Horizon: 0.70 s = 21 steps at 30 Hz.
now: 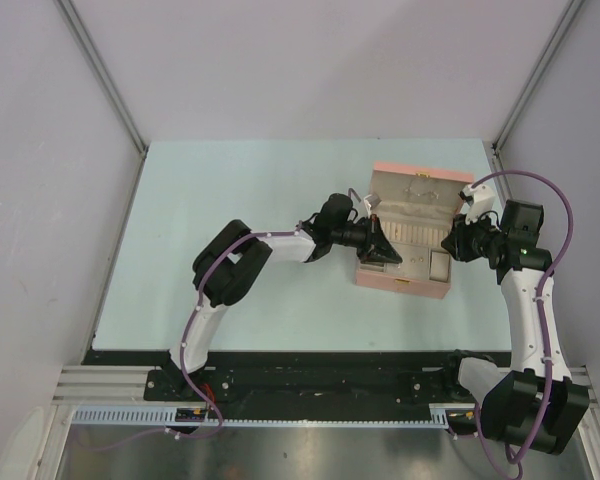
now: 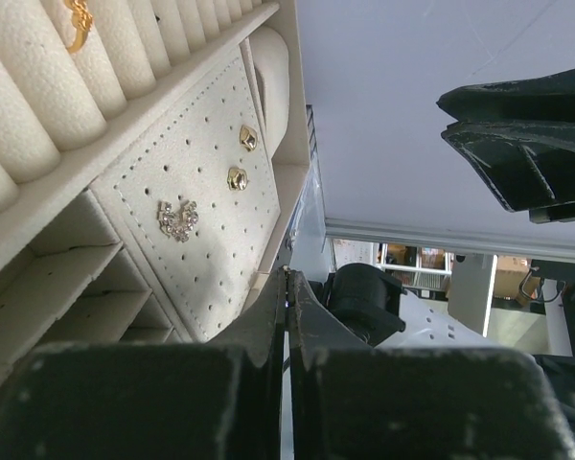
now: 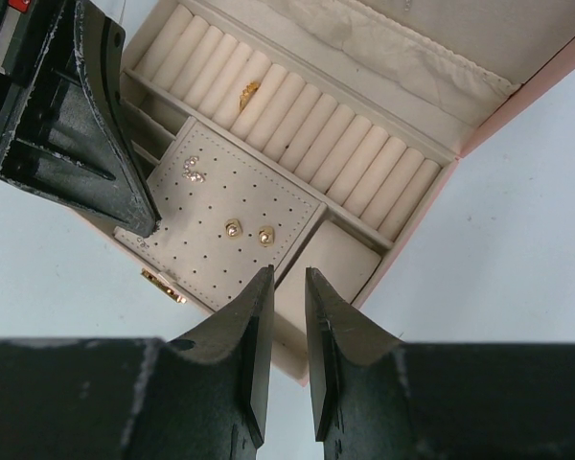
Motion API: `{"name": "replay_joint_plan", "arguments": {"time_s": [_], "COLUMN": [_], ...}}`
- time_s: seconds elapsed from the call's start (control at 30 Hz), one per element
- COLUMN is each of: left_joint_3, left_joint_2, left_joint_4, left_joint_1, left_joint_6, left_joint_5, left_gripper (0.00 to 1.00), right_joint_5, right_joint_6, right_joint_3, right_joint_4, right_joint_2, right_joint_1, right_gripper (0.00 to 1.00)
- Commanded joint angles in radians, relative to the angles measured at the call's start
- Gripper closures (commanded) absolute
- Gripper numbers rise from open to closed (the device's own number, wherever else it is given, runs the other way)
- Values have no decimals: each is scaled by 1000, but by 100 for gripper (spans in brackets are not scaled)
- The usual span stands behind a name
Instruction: Organize the mixed jewelry
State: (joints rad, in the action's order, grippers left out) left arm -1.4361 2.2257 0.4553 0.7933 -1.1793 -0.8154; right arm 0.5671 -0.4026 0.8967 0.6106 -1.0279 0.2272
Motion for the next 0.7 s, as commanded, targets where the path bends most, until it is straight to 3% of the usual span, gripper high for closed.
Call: {"name": "replay_joint_plan", "arguments": {"time_s": [0.0, 0.67], "left_joint_3": [-33, 28], "left_joint_2": [20, -38], "left_joint_4": [29, -53], "left_joint_1": [-6, 6], "left_joint_6": [-17, 49], "left_joint_5": [-7, 48], "left_gripper": [100, 100], "right_joint_5": [24, 31], "right_joint_6": [-13, -24], "right_joint_3": [1, 1], "right_joint_4": [-2, 8], "right_joint_2": [19, 17], "right_joint_1": [9, 12], "right_gripper": [76, 75]}}
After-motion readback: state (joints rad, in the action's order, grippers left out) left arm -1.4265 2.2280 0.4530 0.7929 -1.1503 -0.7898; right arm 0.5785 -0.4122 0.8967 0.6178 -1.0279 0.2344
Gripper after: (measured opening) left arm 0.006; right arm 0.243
